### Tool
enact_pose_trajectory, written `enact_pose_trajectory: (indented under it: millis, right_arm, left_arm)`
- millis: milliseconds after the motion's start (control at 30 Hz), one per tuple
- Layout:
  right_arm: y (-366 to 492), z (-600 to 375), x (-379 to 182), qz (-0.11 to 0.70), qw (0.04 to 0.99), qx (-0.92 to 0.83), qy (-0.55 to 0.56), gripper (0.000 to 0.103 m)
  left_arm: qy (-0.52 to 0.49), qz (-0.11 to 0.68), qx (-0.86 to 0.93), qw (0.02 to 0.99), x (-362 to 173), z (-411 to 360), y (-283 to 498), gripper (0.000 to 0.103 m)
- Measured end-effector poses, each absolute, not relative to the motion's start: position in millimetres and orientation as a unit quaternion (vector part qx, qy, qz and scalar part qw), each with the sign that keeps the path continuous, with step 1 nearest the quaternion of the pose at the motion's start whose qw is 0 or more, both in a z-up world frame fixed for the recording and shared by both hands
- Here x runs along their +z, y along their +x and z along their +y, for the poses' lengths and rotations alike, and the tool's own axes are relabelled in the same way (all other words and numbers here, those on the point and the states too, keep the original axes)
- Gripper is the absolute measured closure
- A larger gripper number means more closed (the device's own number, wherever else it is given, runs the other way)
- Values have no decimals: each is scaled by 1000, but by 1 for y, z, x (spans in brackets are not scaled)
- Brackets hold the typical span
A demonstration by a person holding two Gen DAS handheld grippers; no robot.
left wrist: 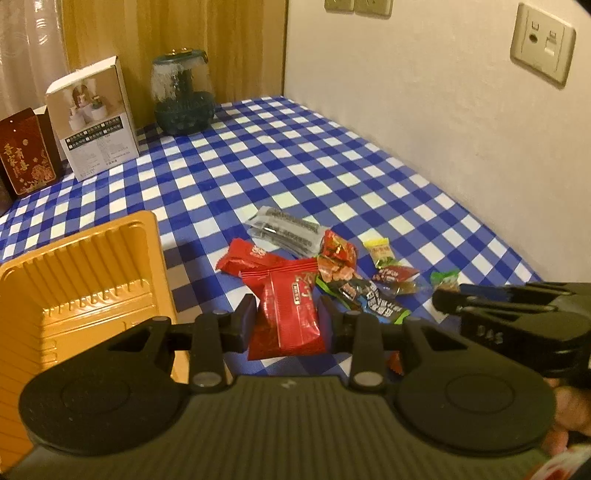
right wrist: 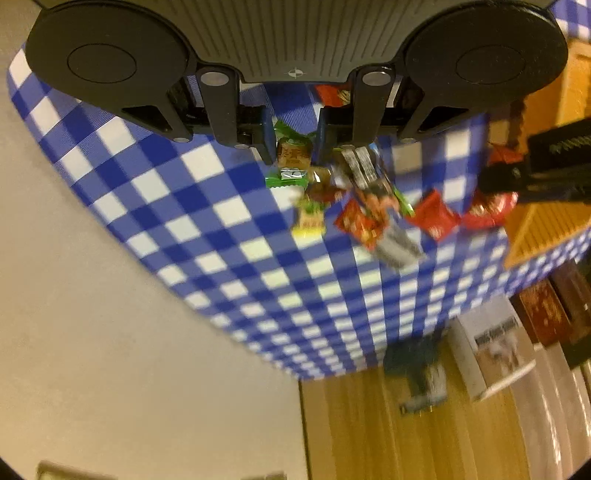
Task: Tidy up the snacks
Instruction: 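Drop the red packet in the tray with the left tool while the right drops a green candy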
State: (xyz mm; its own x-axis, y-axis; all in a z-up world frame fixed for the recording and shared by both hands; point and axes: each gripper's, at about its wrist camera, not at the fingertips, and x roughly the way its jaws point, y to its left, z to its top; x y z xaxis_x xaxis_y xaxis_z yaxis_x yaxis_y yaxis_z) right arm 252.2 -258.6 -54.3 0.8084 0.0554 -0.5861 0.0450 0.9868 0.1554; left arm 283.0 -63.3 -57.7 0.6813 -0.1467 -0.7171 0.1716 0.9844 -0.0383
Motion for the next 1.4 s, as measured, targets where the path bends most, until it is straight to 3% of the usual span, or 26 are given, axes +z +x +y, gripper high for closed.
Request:
enact_pose_trajectory:
  millis: [533, 1400]
  right_arm:
    - [216, -170, 11, 227, 965, 112, 71, 80]
    - [213, -59, -15, 269, 941, 203, -1, 80]
  left_arm:
    - [5, 355, -21, 935, -10, 6, 228, 71]
    - [-30, 393, 58, 917, -38, 100, 190, 71]
